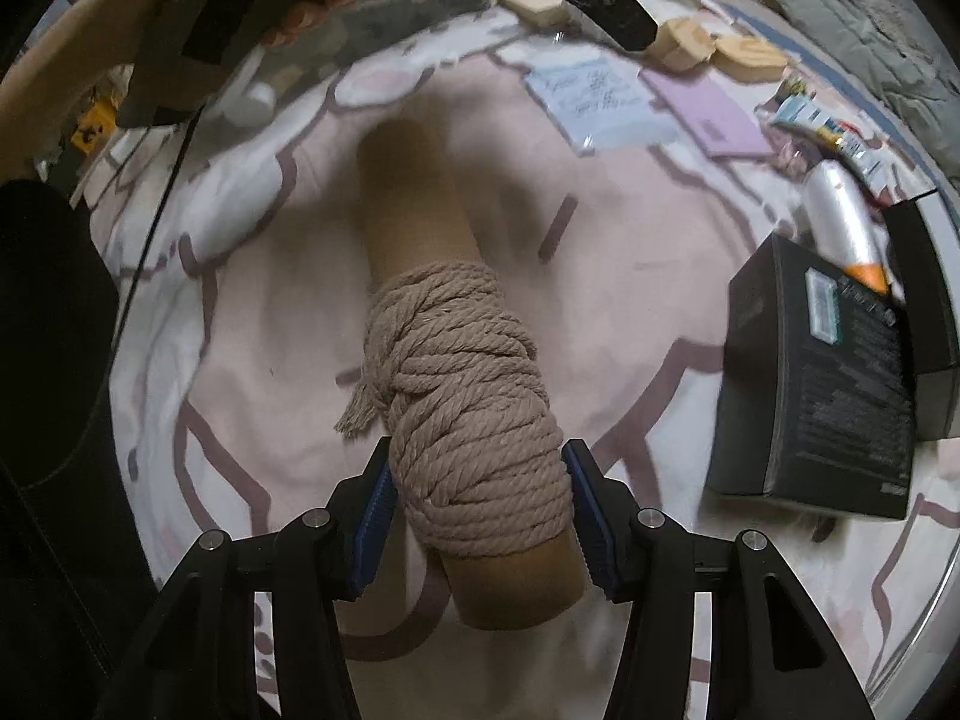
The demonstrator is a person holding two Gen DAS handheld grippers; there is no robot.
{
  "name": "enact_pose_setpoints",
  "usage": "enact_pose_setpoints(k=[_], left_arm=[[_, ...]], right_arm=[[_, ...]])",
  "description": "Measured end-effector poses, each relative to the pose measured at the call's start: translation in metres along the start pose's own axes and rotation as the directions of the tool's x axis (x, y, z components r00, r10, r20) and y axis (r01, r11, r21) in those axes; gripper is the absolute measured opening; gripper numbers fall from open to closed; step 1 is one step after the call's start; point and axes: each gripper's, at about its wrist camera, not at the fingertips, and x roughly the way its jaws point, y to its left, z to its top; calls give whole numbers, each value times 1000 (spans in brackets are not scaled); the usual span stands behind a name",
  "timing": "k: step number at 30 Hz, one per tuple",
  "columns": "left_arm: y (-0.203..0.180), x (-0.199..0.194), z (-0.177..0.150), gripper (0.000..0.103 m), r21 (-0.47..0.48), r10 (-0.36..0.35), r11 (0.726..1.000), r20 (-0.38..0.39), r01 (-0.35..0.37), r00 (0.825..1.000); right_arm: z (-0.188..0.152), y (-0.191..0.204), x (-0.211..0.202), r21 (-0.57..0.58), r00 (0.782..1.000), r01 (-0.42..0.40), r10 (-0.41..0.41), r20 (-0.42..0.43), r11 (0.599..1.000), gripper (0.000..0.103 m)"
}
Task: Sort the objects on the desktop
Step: 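Lift the tube with the right tool while the left tool grasps the white printed sachet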
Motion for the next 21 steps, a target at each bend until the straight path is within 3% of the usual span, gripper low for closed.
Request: enact_pose_setpoints(k=[6, 11, 14, 21], left_arm=[[-2, 29, -3, 98, -2, -15, 1000, -60, 14, 998], [2, 50, -7, 98, -4, 1, 1000, -108, -1, 994], [5, 63, -11, 100, -2, -2, 1000, -143, 1, 990], [11, 70, -12, 103, -42, -34, 999, -142, 28, 989]], right_arm=[[0, -4, 1, 30, 1000, -23, 23, -3, 999, 55], [-1, 9, 0, -32, 998, -31, 29, -57, 999, 56], [-1, 21, -7, -80, 995, -79, 74, -64, 994, 65], [14, 30, -6, -78, 996, -79, 76, -41, 994, 68]])
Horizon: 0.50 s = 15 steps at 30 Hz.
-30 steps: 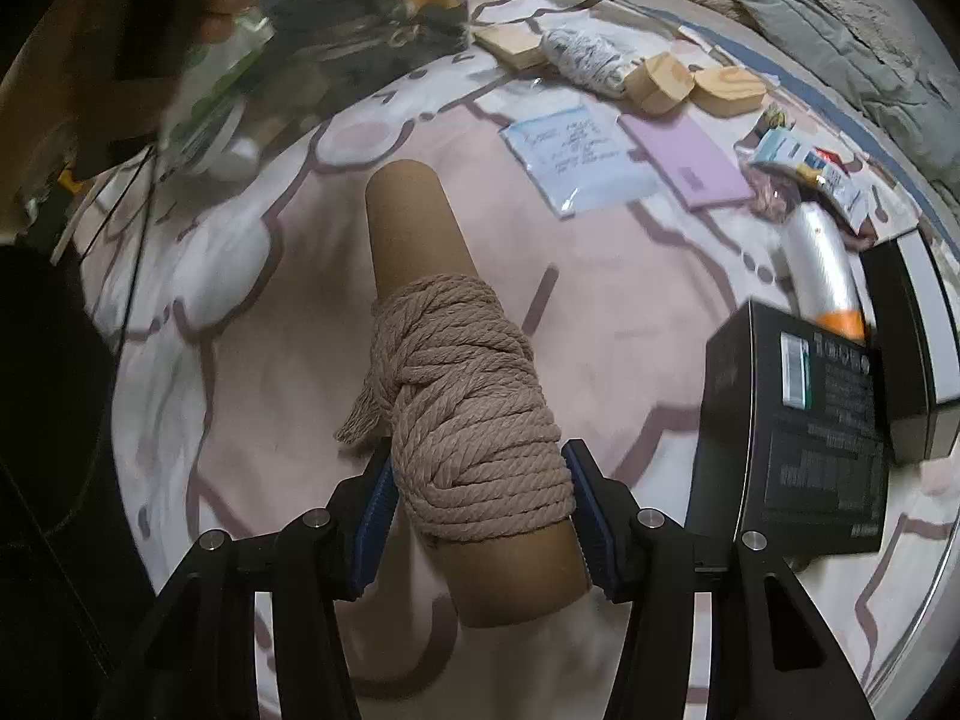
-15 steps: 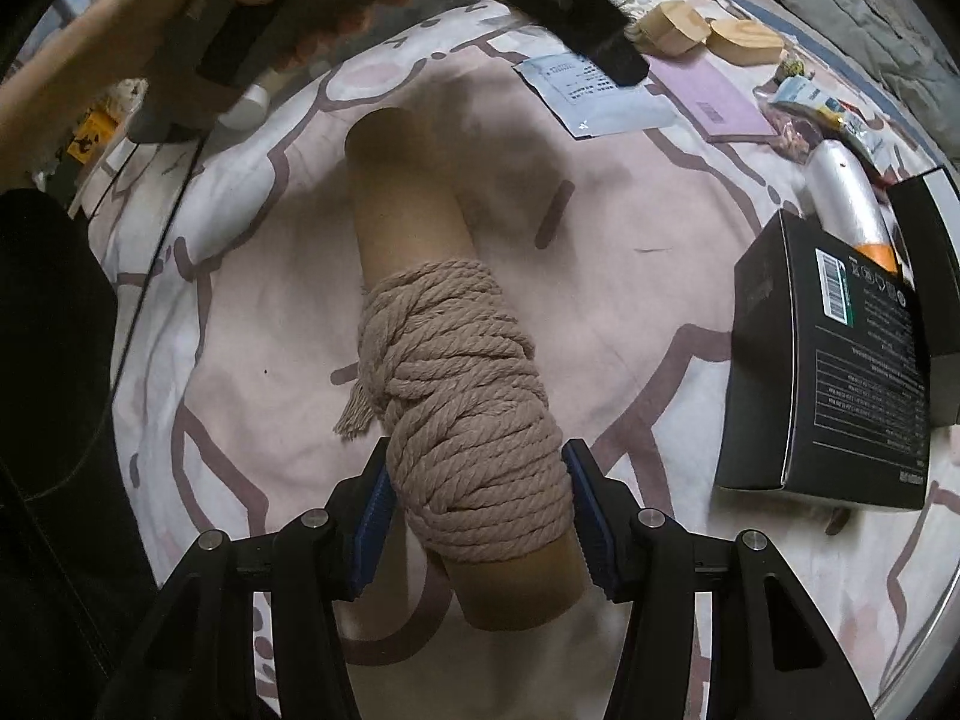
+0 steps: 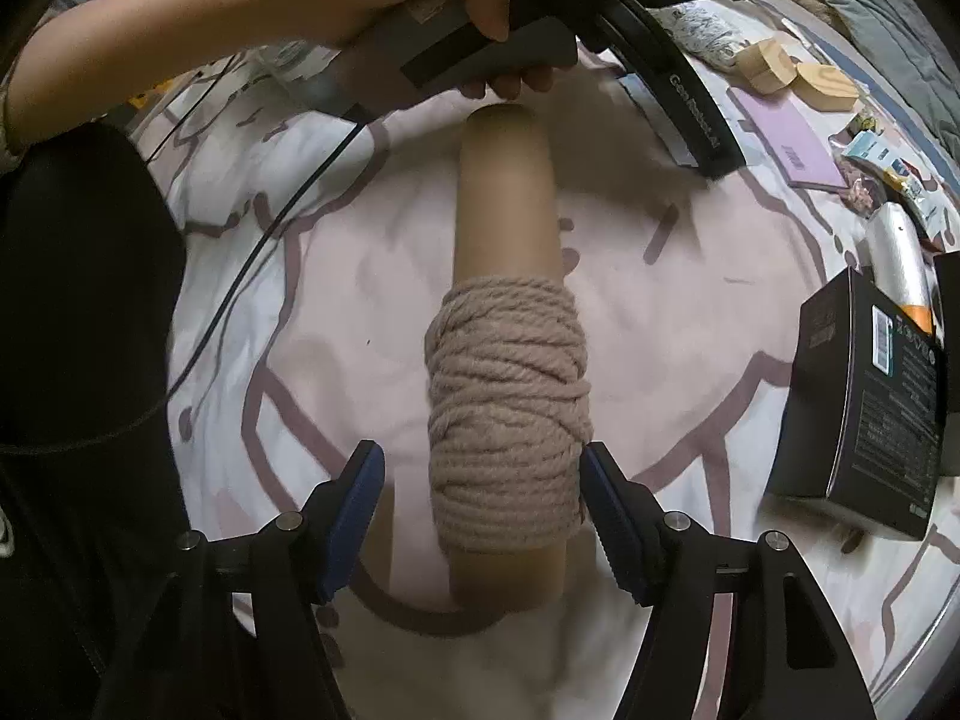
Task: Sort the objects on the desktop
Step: 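Lift the tube with the right tool while the left tool grasps the white printed sachet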
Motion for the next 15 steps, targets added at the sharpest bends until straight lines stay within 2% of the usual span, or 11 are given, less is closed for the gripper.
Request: enact_pose_setpoints(k=[6, 10, 12, 15], left_arm=[[1, 2, 1, 103, -29, -11, 1000, -2, 11, 1000], [2, 2, 1, 103, -30, -25, 999, -11, 25, 1000], [2, 1, 1, 99, -25, -27, 999, -15, 26, 1000], [4, -4, 0, 86, -20, -35, 999, -10, 35, 999]], right_arm=[[8, -10, 12, 88, 1000, 23, -23, -10, 996, 68], [12, -13, 18, 100, 999, 45, -43, -19, 994, 68], [15, -12, 23, 86, 997, 69, -66, -32, 994, 68], [22, -8, 30, 52, 992, 116, -113, -49, 992, 68]])
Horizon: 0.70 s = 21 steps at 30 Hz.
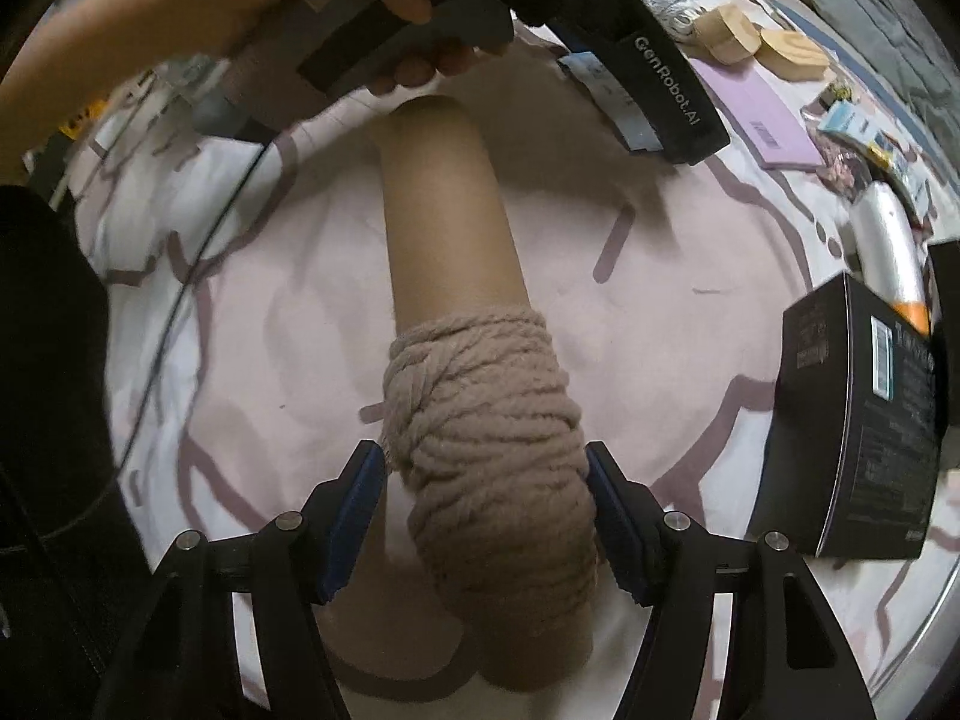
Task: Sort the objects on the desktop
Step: 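Lift the tube with the right tool while the left tool grasps the white printed sachet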
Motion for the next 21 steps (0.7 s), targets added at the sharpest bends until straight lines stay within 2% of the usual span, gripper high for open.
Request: enact_pose_setpoints(k=[4, 6, 9, 11, 18, 21], left_arm=[[2, -6, -2, 81, -6, -9, 1000, 0, 9, 1000], [3, -9, -3, 80, -13, -11, 1000, 1, 11, 1000], [4, -16, -5, 80, -25, -20, 999, 12, 20, 1000], [5, -23, -6, 80, -30, -19, 999, 27, 20, 999], [14, -49, -3, 80, -47, -16, 999, 97, 21, 995], [16, -68, -3, 80, -30, -26, 999, 141, 31, 990]], right_arm=[[10, 11, 0, -74, 994, 109, -108, 13, 991, 68], [14, 14, -3, -86, 992, 125, -123, 31, 988, 68], [19, 15, -7, -82, 993, 114, -111, 40, 990, 67], [20, 11, -5, -53, 997, 70, -69, 19, 996, 54], [20, 8, -8, -2, 998, 59, -59, 32, 998, 54], [21, -4, -17, 99, 997, 0, -8, 80, 995, 53]])
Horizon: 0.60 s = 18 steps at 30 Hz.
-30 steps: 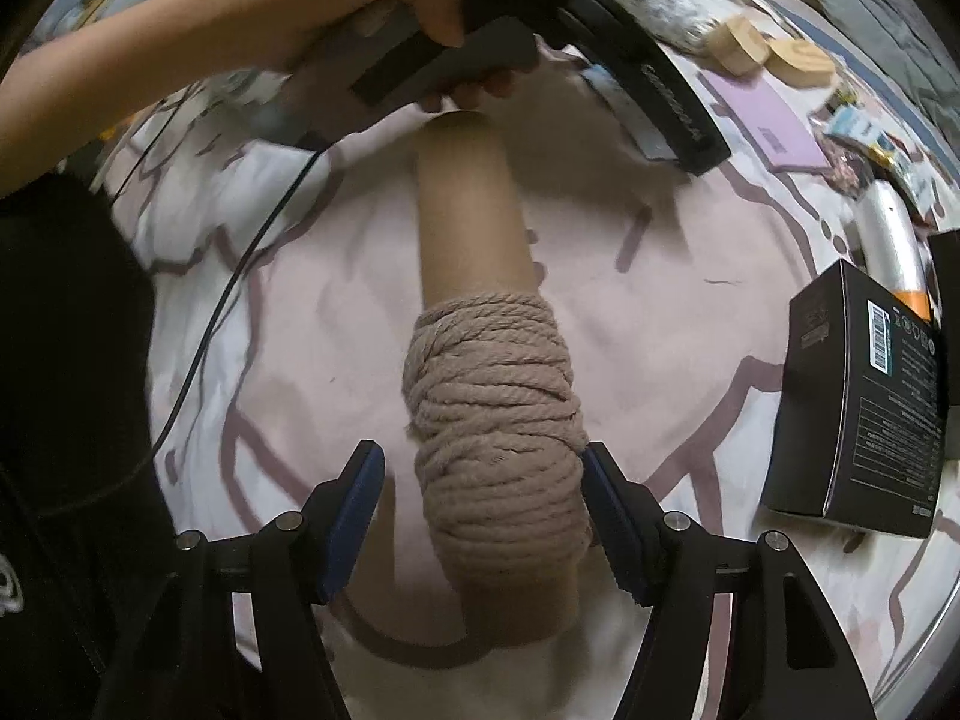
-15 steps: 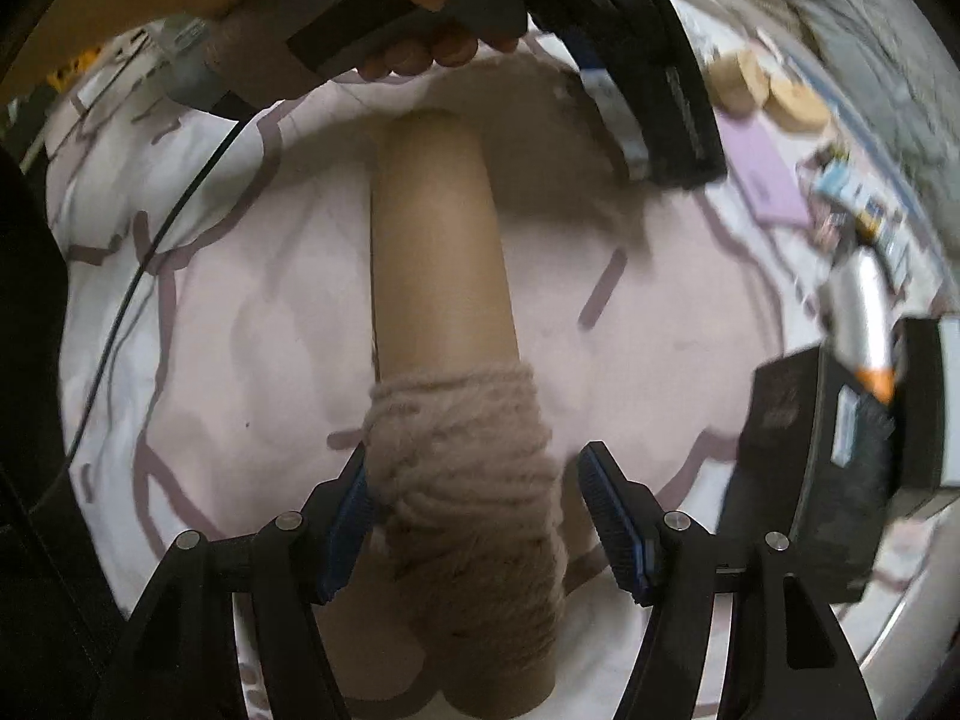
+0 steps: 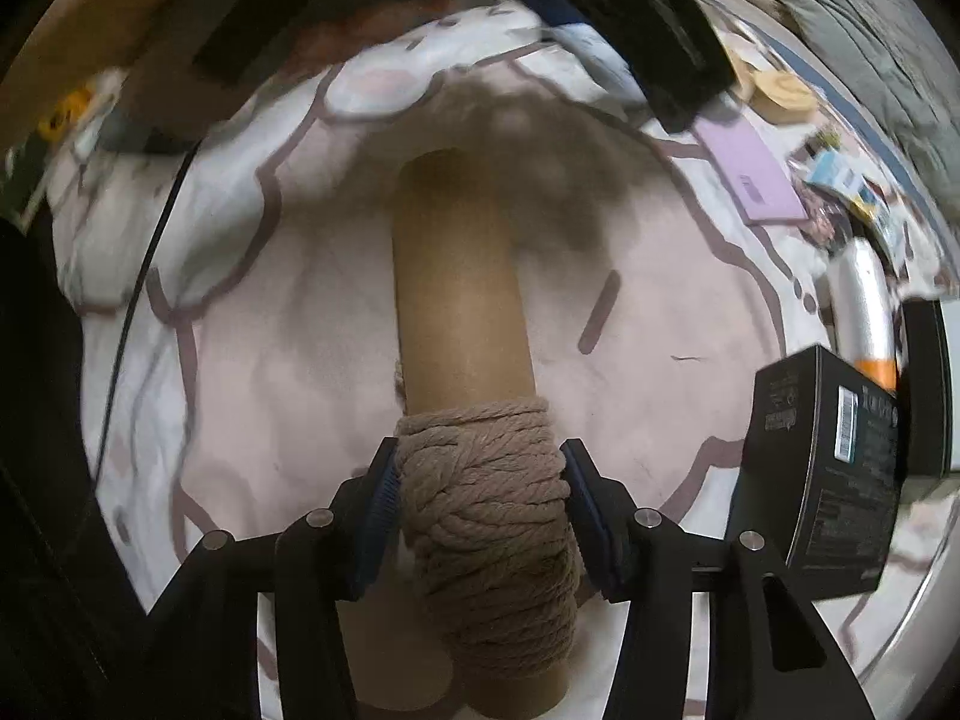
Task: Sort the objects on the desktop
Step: 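Lift the tube with the right tool while the left tool grasps the white printed sachet, then carry the tube and the sachet with both tools over the clear bin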
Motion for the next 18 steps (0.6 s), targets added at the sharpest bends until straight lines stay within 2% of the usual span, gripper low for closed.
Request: enact_pose_setpoints(k=[6, 11, 18], left_arm=[[-10, -36, 10, 80, 14, 9, 1000, 78, -10, 997], [-16, -68, 9, 80, 13, 26, 1000, 129, -27, 991], [-17, -113, -1, 80, 1, 62, 998, 202, -63, 978]], right_arm=[[1, -26, -21, 166, 996, -73, 63, 68, 983, 53], [13, -28, -30, 246, 990, -108, 82, 111, 963, 53], [12, -25, -61, 309, 974, -144, 80, 211, 940, 53]])
